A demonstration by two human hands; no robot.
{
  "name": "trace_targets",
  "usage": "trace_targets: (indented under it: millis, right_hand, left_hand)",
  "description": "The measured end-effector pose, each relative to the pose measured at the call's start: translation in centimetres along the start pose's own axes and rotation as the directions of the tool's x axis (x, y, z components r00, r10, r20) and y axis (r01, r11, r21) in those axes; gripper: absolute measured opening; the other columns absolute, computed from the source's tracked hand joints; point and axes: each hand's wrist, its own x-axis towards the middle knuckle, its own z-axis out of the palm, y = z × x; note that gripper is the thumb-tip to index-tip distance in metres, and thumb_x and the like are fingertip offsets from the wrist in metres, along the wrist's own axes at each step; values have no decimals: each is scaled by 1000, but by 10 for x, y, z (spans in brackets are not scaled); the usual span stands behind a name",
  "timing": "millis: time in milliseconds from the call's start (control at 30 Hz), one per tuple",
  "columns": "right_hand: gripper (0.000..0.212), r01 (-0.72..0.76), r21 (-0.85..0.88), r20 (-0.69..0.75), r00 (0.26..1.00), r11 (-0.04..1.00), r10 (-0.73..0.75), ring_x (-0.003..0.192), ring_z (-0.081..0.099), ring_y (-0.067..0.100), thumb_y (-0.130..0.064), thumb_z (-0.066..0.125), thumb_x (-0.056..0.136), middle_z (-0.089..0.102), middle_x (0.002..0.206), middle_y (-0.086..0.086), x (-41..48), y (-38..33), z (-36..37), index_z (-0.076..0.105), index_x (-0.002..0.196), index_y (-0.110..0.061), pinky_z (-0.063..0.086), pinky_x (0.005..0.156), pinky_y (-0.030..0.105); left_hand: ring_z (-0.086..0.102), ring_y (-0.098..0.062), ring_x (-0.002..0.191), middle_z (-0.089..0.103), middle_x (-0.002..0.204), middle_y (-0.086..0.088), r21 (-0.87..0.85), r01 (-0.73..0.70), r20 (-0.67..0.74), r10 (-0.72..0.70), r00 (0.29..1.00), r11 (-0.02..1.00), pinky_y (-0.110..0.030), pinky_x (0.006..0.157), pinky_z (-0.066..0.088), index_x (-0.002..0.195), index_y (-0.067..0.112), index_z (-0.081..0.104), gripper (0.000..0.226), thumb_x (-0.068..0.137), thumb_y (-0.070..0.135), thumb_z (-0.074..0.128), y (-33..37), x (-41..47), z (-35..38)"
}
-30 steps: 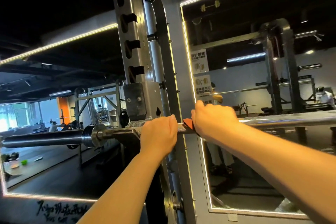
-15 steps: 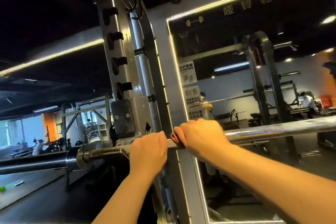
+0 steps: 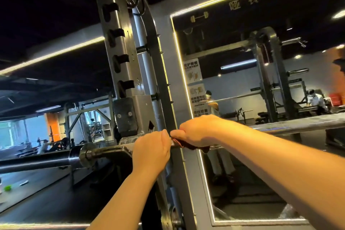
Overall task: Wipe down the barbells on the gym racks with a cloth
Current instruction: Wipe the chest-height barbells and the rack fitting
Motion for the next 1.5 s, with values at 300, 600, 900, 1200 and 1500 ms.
trace_targets:
  millis: [300,600,900,1200,1500]
  right_hand:
    - [46,6,-342,-434,886,940,-163,115,56,34,-39,48,102,56,129,11,-42,10,68,47,140,-14,50,93,50]
    - [30,-202,130,51,979,971,197,89,64,21,-43,47,105,58,86,1,-2,19,5,53,101,-14,45,73,30]
    - [55,9,-419,-551,792,908,-262,113,59,36,-33,52,90,59,129,15,-67,43,77,52,139,-8,55,90,50]
    - [34,-88,-205,-48,996,975,80,89,58,26,-41,48,104,53,87,3,-30,29,3,47,128,-17,46,73,43]
    - [45,-67,-363,-604,777,929,-180,105,60,34,-46,49,99,63,118,12,-60,42,78,59,128,-13,50,90,49]
  left_hand:
    - [54,-15,69,59,82,2,37,12,47,-13,999,999,-30,66,46,91,21,45,14,104,27,43,6,-4,-6]
    - [62,-21,78,66,94,-3,31,10,87,-13,996,999,-34,72,52,105,17,54,17,102,32,47,6,-3,-10]
    - [61,-21,72,66,86,-4,47,12,76,-16,997,999,-36,70,55,104,14,56,14,102,24,46,6,-3,-5]
    - [66,-29,88,62,96,-7,24,-22,264,15,964,999,-41,78,55,111,12,53,15,104,20,43,28,23,-20]
    - [58,-20,66,53,77,0,83,-27,110,18,994,996,-34,66,53,98,17,46,20,108,24,30,48,14,-14]
